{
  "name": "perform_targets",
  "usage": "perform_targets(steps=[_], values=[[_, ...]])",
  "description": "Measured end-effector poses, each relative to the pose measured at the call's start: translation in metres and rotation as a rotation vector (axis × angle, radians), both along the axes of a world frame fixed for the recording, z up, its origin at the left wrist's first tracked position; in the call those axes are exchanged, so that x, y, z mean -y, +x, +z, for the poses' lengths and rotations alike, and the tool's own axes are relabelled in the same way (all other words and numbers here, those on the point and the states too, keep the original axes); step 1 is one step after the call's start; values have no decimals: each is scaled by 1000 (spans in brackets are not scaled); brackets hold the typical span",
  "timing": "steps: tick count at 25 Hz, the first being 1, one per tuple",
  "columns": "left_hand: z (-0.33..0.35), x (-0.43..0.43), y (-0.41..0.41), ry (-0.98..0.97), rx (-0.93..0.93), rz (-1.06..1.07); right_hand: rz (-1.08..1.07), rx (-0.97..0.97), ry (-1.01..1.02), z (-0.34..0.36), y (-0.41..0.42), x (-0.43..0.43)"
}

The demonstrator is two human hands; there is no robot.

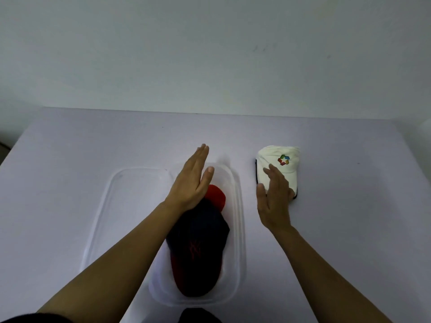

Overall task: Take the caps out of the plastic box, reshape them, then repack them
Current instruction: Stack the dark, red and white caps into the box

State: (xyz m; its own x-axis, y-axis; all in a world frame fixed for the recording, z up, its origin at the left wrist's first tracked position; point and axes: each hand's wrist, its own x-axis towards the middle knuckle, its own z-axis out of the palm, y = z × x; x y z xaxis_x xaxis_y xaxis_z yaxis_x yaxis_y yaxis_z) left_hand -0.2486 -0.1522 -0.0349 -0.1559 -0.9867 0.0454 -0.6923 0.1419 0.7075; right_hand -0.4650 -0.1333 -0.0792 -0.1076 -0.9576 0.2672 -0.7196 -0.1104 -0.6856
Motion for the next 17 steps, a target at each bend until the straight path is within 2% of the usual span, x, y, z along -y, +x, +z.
perform_targets(steps=[2,5,7,9,10,12,14,15,17], values=[[-1,15,-38,46,-21,-48,-119,16,43,-6,-31,7],[-10,40,-93,171,-108,-52,-285,59,225,-22,-78,20],[-18,59,-129,349,-165,-19,-347,251,402,-32,-106,30],[-27,75,-149,489,-294,42,-316,451,597,-35,-117,32],[-34,84,-156,515,-340,81,-279,489,661,-37,-121,32],[-49,99,-162,525,-315,149,-234,549,714,-40,-124,32],[-63,113,-165,542,-192,143,-238,613,741,-43,-128,38],[-66,118,-167,546,-196,116,-241,628,761,-43,-130,41],[-63,122,-170,547,-335,83,-243,666,790,-45,-132,47]])
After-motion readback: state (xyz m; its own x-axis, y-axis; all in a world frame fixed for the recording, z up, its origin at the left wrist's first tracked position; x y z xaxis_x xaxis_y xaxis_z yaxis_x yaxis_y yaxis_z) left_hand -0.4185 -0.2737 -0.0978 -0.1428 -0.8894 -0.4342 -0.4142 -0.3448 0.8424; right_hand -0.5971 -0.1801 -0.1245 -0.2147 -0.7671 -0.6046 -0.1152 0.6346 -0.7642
